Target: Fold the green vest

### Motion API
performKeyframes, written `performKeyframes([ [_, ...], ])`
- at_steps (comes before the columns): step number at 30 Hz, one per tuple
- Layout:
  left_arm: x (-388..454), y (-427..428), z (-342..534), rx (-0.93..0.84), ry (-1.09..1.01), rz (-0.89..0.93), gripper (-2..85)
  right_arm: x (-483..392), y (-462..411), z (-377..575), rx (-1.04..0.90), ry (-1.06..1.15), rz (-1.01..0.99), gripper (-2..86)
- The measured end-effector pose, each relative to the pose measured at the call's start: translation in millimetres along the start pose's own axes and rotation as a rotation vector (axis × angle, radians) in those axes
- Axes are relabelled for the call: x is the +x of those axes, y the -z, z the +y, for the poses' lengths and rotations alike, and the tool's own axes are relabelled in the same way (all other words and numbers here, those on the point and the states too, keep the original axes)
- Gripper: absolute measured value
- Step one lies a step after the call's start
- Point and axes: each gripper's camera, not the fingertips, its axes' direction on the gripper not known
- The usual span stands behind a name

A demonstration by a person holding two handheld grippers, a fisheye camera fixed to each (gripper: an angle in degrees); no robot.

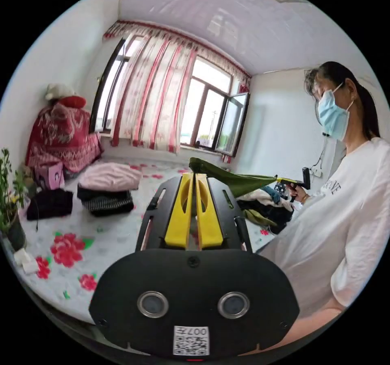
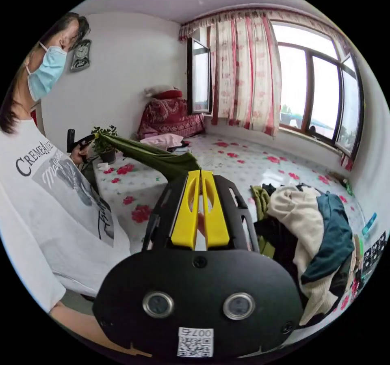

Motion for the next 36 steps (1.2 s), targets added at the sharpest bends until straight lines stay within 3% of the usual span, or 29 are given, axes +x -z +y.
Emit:
performKeyframes([
  [4, -25.7, -17.6, 119.0, -0.284, 0.325, -0.042, -1.0, -5.6, -48.6, 97.8, -0.295, -0.25, -0.088, -0.3],
  [6, -39.5, -25.1, 146.1, -0.306, 0.409, -0.019, -1.0, -1.1, -69.8, 126.0, -0.338, -0.36, -0.149, -0.2],
  [10, -90.3, -65.6, 154.5, -0.31, 0.506, -0.018, -1.0, 25.8, -129.5, 147.2, -0.368, -0.497, -0.24, -0.3],
  [15, -169.4, -150.0, 90.7, -0.263, 0.561, 0.016, -1.0, 82.8, -211.3, 85.8, -0.309, -0.541, -0.235, -0.2],
  [19, -190.2, -181.1, -19.7, -0.094, 0.502, 0.072, -1.0, 118.7, -234.0, -37.9, -0.156, -0.489, -0.17, -0.2],
  [22, -172.8, -159.7, -128.6, 0.105, 0.344, 0.139, -1.0, 122.7, -192.9, -122.5, 0.065, -0.394, -0.145, -0.2],
  [26, -134.5, -104.8, -185.3, 0.269, 0.176, 0.176, -1.0, 106.4, -110.1, -179.1, 0.317, -0.222, -0.175, -0.2],
  [32, -88.5, -41.2, -160.3, 0.347, 0.013, 0.196, -1.0, 73.2, -38.4, -143.5, 0.426, -0.085, -0.207, -0.2],
  [36, -80.2, -53.6, -99.8, 0.197, 0.005, 0.161, -1.0, 57.4, -51.7, -98.3, 0.291, -0.103, -0.172, -0.2],
])
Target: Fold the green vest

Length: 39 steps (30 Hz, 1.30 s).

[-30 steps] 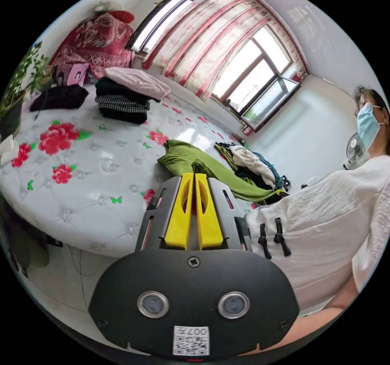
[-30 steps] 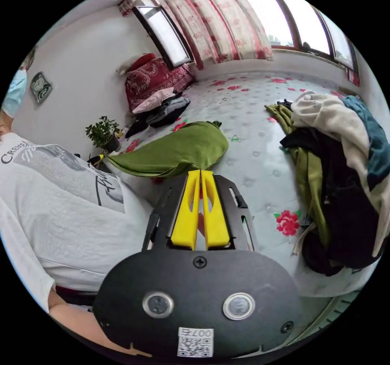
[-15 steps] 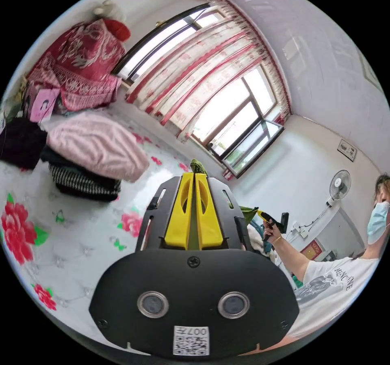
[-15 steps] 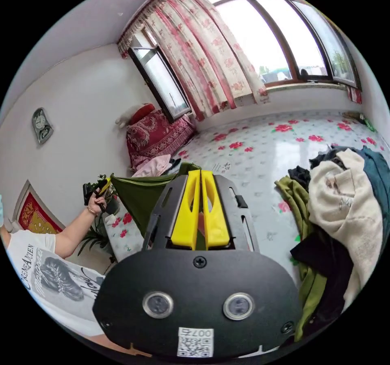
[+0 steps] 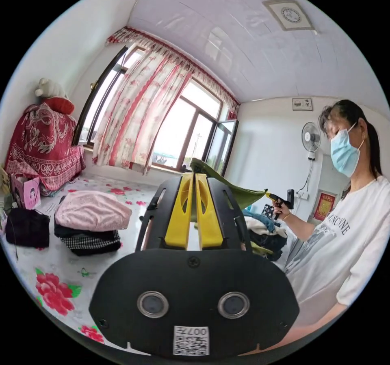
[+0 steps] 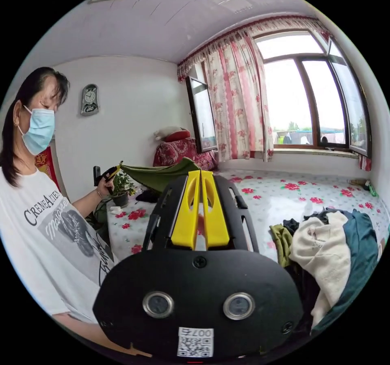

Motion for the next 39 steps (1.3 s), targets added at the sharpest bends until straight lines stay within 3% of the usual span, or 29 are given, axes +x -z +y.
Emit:
performKeyframes([
  [5, -18.7, -11.8, 127.8, -0.224, 0.192, -0.147, -1.0, 2.2, -37.5, 111.1, -0.289, -0.188, 0.08, -0.3],
  [9, -31.5, -11.1, 252.7, -0.403, 0.502, -0.211, -1.0, 0.6, -64.1, 193.5, -0.484, -0.353, 0.113, -0.2],
  [12, -23.7, -3.1, 293.7, -0.473, 0.593, -0.239, -1.0, -3.9, -76.8, 244.8, -0.605, -0.472, 0.107, -0.2],
  [19, -37.0, -11.3, 294.1, -0.521, 0.614, -0.25, -0.9, 2.1, -91.8, 267.0, -0.652, -0.583, 0.066, -0.2],
  [25, -104.2, -81.3, 274.9, -0.527, 0.638, -0.271, 0.2, 55.8, -146.8, 221.7, -0.584, -0.578, 0.061, 0.2],
  [30, -175.2, -148.2, 287.7, -0.6, 0.749, -0.355, 7.4, 106.3, -212.5, 212.7, -0.615, -0.677, 0.216, 1.8],
  [39, -125.9, -157.8, 330.5, -0.877, 0.672, -0.381, 9.0, 79.8, -227.1, 260.8, -0.845, -0.685, 0.203, 2.5],
])
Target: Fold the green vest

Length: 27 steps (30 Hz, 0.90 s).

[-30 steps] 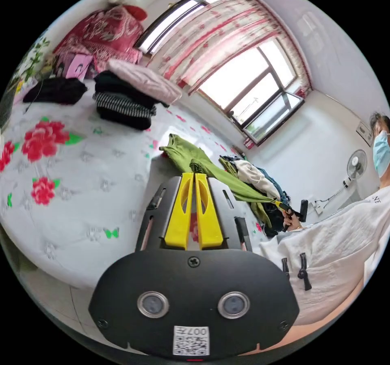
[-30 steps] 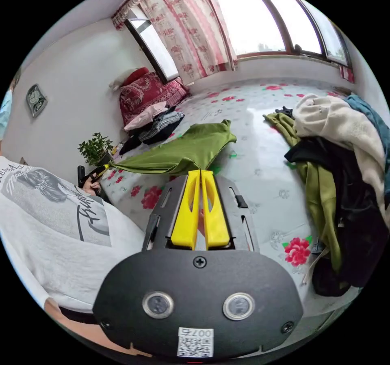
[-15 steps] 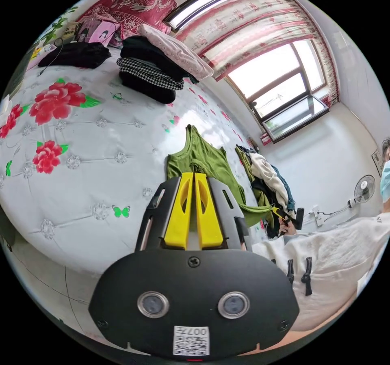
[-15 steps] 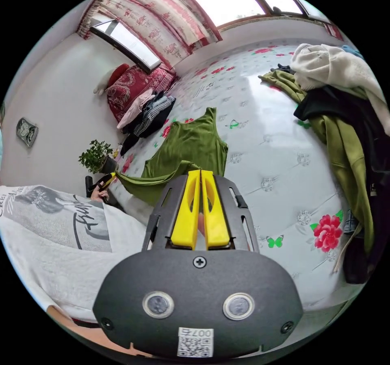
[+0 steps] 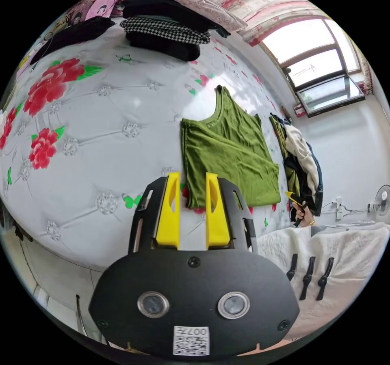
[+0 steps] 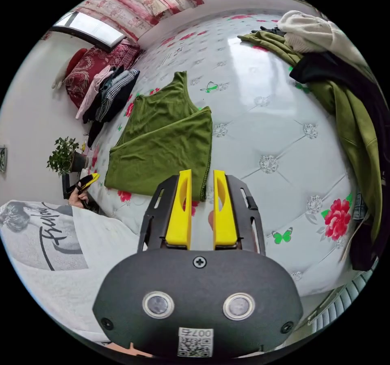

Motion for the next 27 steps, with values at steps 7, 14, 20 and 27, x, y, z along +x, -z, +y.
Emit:
performKeyframes([
  [7, 33.0, -52.5, 30.5, -0.067, 0.028, -0.151, 4.4, -32.5, -45.2, 16.0, -0.214, 0.201, 0.141, 1.9],
  [14, 32.8, -53.1, 15.0, -0.111, 0.006, -0.127, -0.3, -34.6, -36.4, 11.3, -0.223, 0.297, 0.223, 0.0],
  [20, 29.6, 3.3, 65.3, -0.068, -0.002, 0.022, -0.7, 12.9, 36.5, 61.1, -0.127, 0.188, -0.045, -0.2],
  [27, 13.3, 61.6, 66.7, 0.015, 0.051, 0.295, -0.7, 77.8, 96.1, 84.9, -0.041, -0.047, -0.476, -0.2],
])
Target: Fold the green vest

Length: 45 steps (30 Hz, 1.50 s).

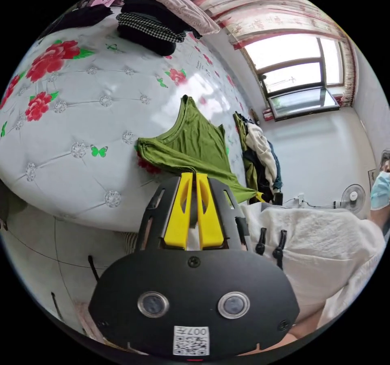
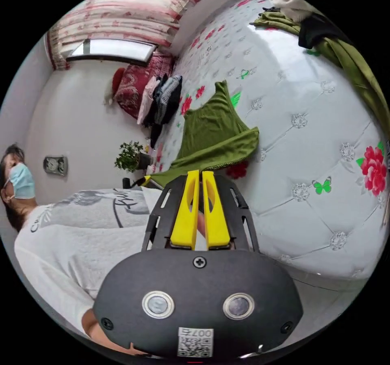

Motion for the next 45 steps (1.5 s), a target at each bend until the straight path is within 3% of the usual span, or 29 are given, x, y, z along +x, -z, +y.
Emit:
performKeyframes([
  [3, -9.2, 8.5, -53.9, 0.037, 0.0, 0.098, -0.5, 6.5, 29.4, -27.5, 0.111, -0.015, -0.179, -0.1],
  [6, -15.2, 1.2, -131.4, 0.042, 0.001, 0.043, 0.3, 1.6, 44.5, -80.5, 0.186, 0.031, -0.229, 0.1],
  [9, -21.1, -17.4, -202.2, 0.146, 0.028, 0.061, 3.3, -10.4, 38.4, -141.6, 0.267, 0.09, -0.116, 1.1],
  [12, -38.1, -33.3, -233.7, 0.201, 0.148, 0.0, 6.2, 0.9, 15.5, -179.2, 0.288, 0.016, 0.041, 3.0],
  [15, -43.6, -40.0, -222.9, 0.2, 0.118, -0.142, 6.4, 21.7, -3.0, -171.6, 0.262, -0.043, 0.136, 5.0],
  [20, -65.8, -56.6, -148.3, 0.094, 0.073, -0.167, 5.8, 79.9, -10.4, -83.3, 0.371, -0.239, 0.215, 7.2],
  [25, -95.1, -56.3, -74.7, 0.056, 0.176, -0.128, 5.5, 120.0, -29.1, -34.5, 0.414, -0.37, 0.129, 7.3],
  [28, -116.4, -49.7, -53.8, 0.085, 0.263, -0.069, 5.4, 124.7, -35.2, -41.0, 0.488, -0.36, 0.114, 5.8],
  [33, -133.3, -39.2, -49.6, 0.103, 0.294, -0.083, 5.5, 126.8, -48.5, -90.9, 0.434, -0.353, 0.082, 1.4],
  [36, -143.6, -30.7, -41.6, 0.118, 0.307, -0.062, 5.6, 77.3, -55.7, -132.4, 0.399, -0.168, 0.065, 0.4],
  [41, -160.4, -17.4, -22.7, 0.141, 0.329, -0.036, 5.8, -103.2, -139.1, -175.6, 0.154, 0.439, 0.137, 0.4],
  [45, -173.6, -5.4, -10.3, 0.176, 0.346, -0.01, 6.3, -169.7, -231.6, -146.2, -0.034, 0.633, 0.118, 1.6],
])
